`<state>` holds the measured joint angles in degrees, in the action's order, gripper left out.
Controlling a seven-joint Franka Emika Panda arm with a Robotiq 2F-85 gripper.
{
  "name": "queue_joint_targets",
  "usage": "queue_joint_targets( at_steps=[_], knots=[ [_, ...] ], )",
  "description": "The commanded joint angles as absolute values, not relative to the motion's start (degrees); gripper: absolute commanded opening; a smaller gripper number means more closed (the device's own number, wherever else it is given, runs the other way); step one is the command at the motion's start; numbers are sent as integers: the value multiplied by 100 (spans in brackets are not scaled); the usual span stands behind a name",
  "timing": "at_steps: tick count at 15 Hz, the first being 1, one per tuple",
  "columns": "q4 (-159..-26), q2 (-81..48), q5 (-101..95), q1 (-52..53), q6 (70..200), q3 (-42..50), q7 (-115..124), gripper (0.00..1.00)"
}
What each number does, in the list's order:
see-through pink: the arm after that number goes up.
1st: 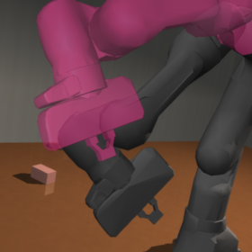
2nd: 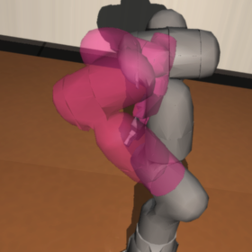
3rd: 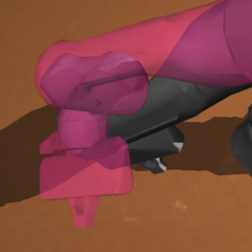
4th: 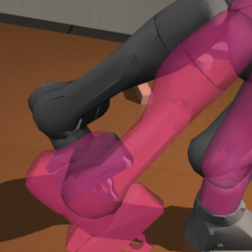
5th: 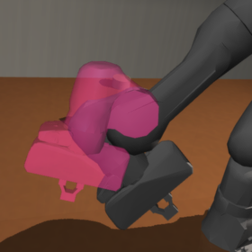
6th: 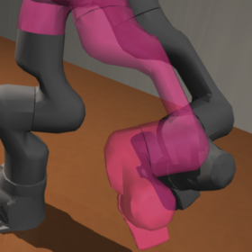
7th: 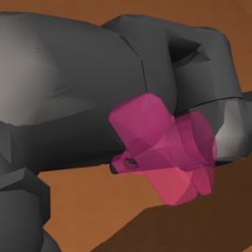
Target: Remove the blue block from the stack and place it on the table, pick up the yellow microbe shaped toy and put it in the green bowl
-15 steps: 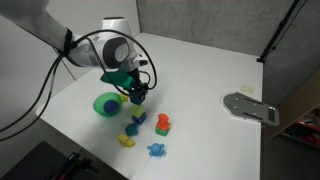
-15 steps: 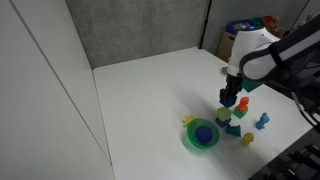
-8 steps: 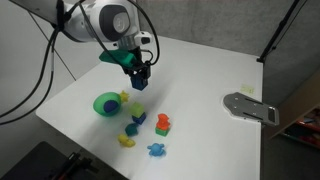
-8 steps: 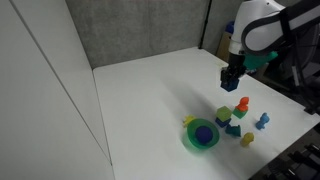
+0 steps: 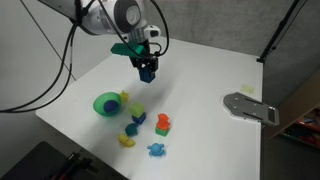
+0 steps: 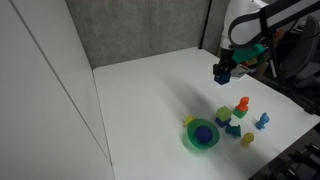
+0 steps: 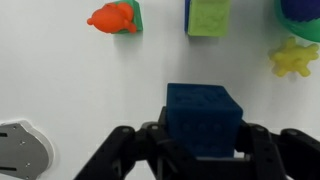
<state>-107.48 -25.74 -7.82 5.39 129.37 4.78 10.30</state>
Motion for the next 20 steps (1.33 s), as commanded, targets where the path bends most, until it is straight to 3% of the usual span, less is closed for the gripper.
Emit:
queue_joint_targets(
  at_steps=[1, 20],
  knots=[
    [-10173, -3149, -771, 444, 12851, 404, 1045, 28],
    [-9543, -4807, -684, 270, 13004, 444, 955, 28]
  ],
)
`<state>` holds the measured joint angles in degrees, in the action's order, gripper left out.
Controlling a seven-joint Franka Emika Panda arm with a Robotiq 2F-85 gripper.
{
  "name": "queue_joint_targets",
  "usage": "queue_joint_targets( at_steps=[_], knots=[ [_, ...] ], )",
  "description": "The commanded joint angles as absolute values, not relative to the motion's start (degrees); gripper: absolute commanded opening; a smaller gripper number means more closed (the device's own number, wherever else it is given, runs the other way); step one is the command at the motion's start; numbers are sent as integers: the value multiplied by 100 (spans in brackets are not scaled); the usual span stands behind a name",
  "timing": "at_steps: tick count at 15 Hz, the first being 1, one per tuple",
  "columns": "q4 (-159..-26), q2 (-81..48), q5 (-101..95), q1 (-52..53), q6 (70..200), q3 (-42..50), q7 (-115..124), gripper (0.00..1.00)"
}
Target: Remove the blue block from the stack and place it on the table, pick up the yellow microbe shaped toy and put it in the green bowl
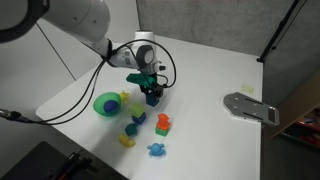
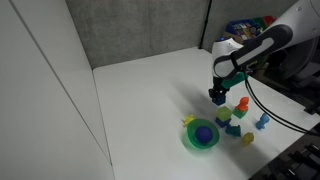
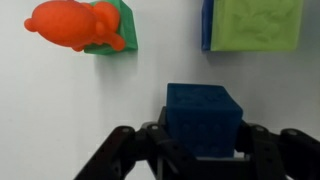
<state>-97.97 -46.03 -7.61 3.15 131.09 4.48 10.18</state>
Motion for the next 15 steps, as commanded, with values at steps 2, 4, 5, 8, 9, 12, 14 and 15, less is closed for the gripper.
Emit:
queue_joint_targets(
  at_steps=[2, 4, 5, 8, 9, 12, 14, 15],
  knots=[
    [-9463, -4907, -669, 261, 12966, 443, 963, 28],
    [-9427, -4947, -667, 255, 12907, 440, 936, 78],
    [-9425, -4952, -678, 266, 12902, 454, 955, 80],
    [-9421, -4855, -702, 298, 12772, 476, 979, 99],
    [-9425, -4792, -715, 323, 12716, 485, 1003, 100],
    [-9460, -4591, -758, 397, 12543, 495, 1047, 100],
    [-9567, -4390, -797, 453, 12422, 471, 1014, 100],
    [-9622, -4282, -793, 481, 12352, 442, 1002, 100]
  ],
)
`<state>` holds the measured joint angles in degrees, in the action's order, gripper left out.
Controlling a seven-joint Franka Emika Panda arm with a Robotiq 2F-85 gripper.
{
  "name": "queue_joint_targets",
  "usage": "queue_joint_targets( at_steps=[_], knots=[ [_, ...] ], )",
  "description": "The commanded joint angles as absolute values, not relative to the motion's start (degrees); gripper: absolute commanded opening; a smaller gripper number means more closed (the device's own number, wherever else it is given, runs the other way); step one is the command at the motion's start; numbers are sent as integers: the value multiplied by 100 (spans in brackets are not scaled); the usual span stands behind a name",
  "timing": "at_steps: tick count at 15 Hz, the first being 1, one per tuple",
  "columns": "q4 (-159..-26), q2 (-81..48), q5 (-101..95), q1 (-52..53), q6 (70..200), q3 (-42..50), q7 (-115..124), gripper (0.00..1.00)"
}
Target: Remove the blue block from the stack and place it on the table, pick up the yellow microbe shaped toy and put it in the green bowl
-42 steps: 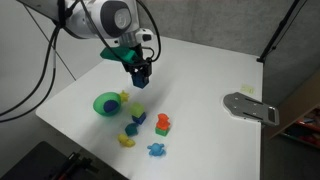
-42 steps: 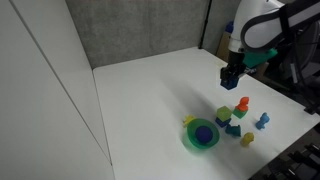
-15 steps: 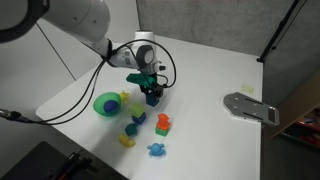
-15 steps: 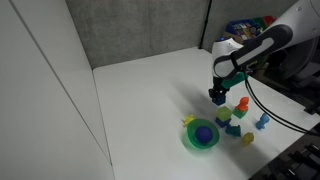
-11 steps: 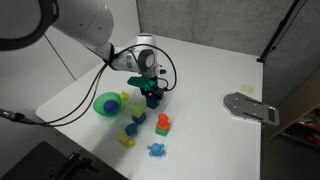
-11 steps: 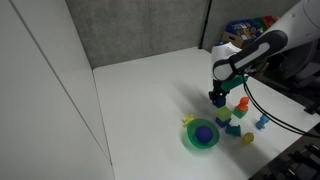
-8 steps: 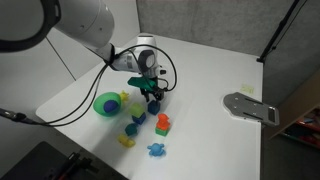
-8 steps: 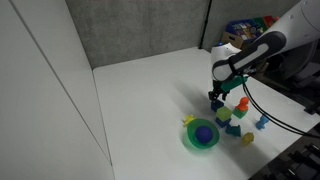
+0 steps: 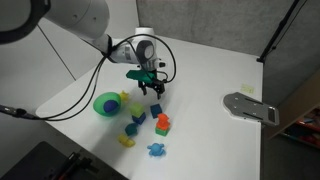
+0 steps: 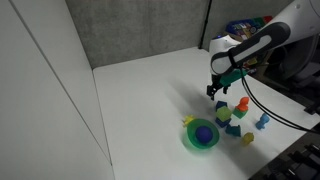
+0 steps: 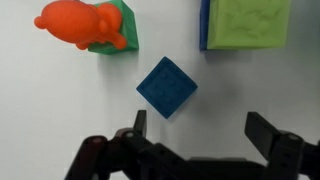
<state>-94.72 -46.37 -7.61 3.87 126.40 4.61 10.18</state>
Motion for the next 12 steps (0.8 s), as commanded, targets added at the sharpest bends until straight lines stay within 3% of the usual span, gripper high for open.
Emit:
queue_joint_targets(
  at_steps=[1, 12],
  knots=[
    [-9651, -4198, -796, 516, 12267, 424, 1004, 100],
    [-10495, -2809, -753, 1040, 11422, -20, 1327, 100]
  ],
)
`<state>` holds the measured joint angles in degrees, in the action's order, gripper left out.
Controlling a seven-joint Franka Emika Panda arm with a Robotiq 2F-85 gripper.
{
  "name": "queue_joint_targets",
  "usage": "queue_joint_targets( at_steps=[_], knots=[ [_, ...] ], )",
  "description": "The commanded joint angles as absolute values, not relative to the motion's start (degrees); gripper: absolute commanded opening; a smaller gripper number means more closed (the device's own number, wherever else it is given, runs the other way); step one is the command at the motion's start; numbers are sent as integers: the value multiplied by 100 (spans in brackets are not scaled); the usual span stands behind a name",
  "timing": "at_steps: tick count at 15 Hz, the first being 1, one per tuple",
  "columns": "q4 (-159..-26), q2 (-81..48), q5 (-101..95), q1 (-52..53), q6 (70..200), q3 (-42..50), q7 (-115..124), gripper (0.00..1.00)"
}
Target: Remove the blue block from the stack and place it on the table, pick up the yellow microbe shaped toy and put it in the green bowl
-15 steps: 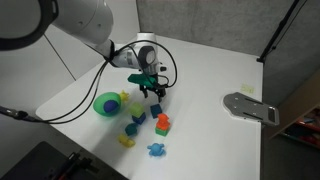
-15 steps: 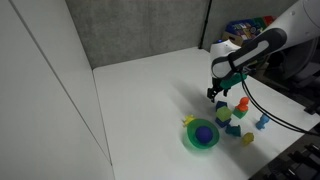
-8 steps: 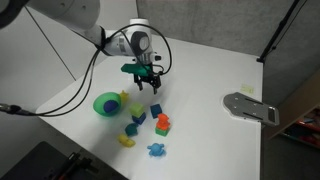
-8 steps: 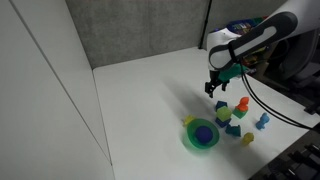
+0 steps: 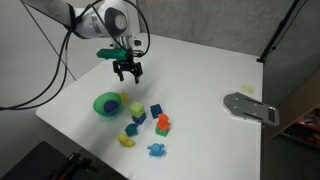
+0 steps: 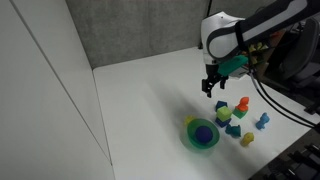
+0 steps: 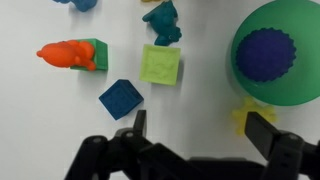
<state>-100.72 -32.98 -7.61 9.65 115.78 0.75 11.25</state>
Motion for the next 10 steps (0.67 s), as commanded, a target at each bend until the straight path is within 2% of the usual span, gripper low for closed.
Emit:
queue_joint_targets(
  at_steps=[1, 7, 10],
  knots=[
    [-10565, -2712, -760, 1065, 11377, -54, 1340, 100],
    [-10893, -2141, -687, 1027, 11087, -212, 1203, 100],
    [-10723, -2333, -784, 1044, 11148, -211, 1240, 100]
  ],
)
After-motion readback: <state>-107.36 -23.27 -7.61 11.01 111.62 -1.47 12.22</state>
